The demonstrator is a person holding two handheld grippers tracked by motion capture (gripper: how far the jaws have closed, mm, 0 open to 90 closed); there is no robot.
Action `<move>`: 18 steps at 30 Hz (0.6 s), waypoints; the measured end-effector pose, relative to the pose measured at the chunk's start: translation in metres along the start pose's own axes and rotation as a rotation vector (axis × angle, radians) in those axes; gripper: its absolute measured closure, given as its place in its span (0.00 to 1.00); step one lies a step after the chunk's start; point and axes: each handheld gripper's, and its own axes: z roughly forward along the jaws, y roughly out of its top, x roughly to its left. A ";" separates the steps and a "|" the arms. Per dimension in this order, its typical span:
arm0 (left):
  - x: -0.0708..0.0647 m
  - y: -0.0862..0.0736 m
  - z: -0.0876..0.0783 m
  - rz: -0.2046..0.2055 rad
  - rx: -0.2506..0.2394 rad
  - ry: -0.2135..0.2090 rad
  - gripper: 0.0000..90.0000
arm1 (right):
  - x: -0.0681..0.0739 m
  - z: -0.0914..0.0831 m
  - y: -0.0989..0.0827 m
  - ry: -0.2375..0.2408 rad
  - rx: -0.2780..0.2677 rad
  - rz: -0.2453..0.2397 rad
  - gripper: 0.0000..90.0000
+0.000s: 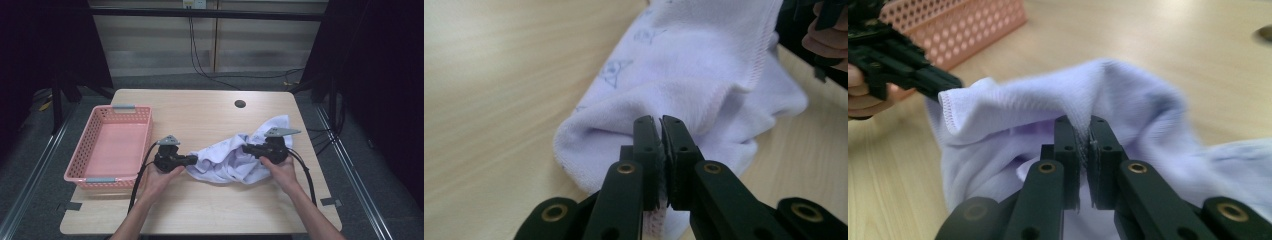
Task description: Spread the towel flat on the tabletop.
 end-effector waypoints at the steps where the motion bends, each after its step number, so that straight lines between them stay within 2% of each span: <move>1: -0.001 0.003 -0.013 -0.001 -0.036 -0.017 0.96 | -0.005 -0.015 0.008 -0.013 -0.032 -0.003 0.95; 2: -0.001 0.003 -0.013 -0.001 -0.036 -0.017 0.96 | -0.005 -0.015 0.008 -0.013 -0.032 -0.003 0.95; 3: -0.003 0.006 -0.024 0.010 -0.056 -0.003 0.96 | -0.009 -0.030 0.015 -0.032 -0.052 -0.007 0.95; 4: -0.003 0.006 -0.024 0.010 -0.056 -0.003 0.96 | -0.010 -0.037 0.018 -0.040 -0.063 -0.011 0.95; 5: -0.004 0.010 -0.034 0.020 -0.071 -0.002 0.96 | -0.011 -0.043 0.022 -0.050 -0.069 -0.012 0.95; 6: -0.004 0.010 -0.034 0.020 -0.071 -0.002 0.96 | -0.011 -0.043 0.022 -0.050 -0.069 -0.012 0.95; 8: -0.006 0.018 -0.042 0.027 -0.107 -0.012 0.96 | -0.013 -0.054 0.028 -0.062 -0.084 -0.024 0.95; 9: -0.008 0.028 -0.049 0.031 -0.147 -0.015 0.96 | -0.014 -0.064 0.036 -0.070 -0.104 -0.033 0.95; 10: -0.008 0.028 -0.049 0.031 -0.147 -0.015 0.96 | -0.014 -0.064 0.036 -0.070 -0.104 -0.033 0.95; 12: -0.011 0.041 -0.056 0.048 -0.178 -0.004 0.97 | -0.014 -0.073 0.047 -0.084 -0.122 -0.041 0.95; 14: -0.012 0.058 -0.065 0.062 -0.202 0.029 0.97 | -0.016 -0.079 0.057 -0.092 -0.136 -0.046 0.95; 15: -0.011 0.078 -0.077 0.076 -0.236 0.050 0.97 | -0.018 -0.085 0.070 -0.104 -0.159 -0.049 0.95; 16: -0.011 0.078 -0.077 0.076 -0.236 0.050 0.97 | -0.018 -0.085 0.070 -0.104 -0.159 -0.049 0.95; 17: -0.011 0.097 -0.089 0.090 -0.277 0.057 0.97 | -0.019 -0.093 0.087 -0.102 -0.198 -0.059 0.95; 18: -0.011 0.097 -0.089 0.090 -0.277 0.057 0.97 | -0.019 -0.093 0.087 -0.102 -0.198 -0.059 0.95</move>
